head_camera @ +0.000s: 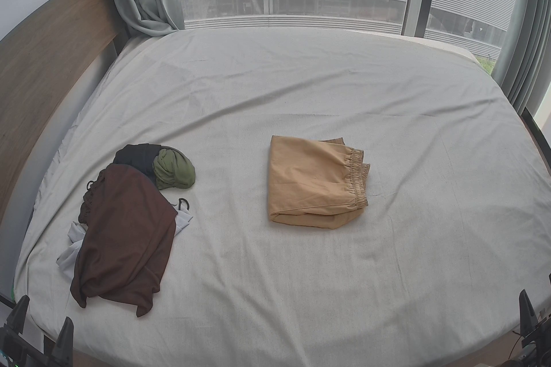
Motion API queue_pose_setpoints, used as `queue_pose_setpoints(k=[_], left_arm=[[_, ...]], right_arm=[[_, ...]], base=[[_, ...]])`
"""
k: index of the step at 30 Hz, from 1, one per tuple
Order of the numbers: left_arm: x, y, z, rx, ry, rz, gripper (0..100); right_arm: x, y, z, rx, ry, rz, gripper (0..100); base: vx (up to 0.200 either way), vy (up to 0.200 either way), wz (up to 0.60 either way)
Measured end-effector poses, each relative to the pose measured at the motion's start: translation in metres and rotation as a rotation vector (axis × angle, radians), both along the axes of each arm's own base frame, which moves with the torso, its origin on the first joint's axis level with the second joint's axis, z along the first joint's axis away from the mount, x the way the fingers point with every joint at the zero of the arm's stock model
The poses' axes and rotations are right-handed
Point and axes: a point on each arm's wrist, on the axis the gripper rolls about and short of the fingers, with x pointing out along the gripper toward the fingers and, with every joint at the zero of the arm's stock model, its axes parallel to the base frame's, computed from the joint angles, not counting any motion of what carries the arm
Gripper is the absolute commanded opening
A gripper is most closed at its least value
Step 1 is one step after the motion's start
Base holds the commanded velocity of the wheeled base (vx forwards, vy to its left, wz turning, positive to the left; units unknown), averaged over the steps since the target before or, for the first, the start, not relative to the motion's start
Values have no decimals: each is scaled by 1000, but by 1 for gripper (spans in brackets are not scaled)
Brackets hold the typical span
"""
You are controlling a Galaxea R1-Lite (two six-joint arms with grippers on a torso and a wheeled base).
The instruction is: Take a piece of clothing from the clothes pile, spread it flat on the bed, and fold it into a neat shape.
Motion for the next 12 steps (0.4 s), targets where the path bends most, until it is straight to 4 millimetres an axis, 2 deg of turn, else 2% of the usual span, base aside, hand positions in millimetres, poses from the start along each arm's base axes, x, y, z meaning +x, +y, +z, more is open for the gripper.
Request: queue_pose_setpoints(k=[12], left_arm=[[-4, 1, -1, -1, -50, -30, 100]], right_arm=[[0, 1, 0, -16, 5, 38, 100]], base=[[0, 0, 0]])
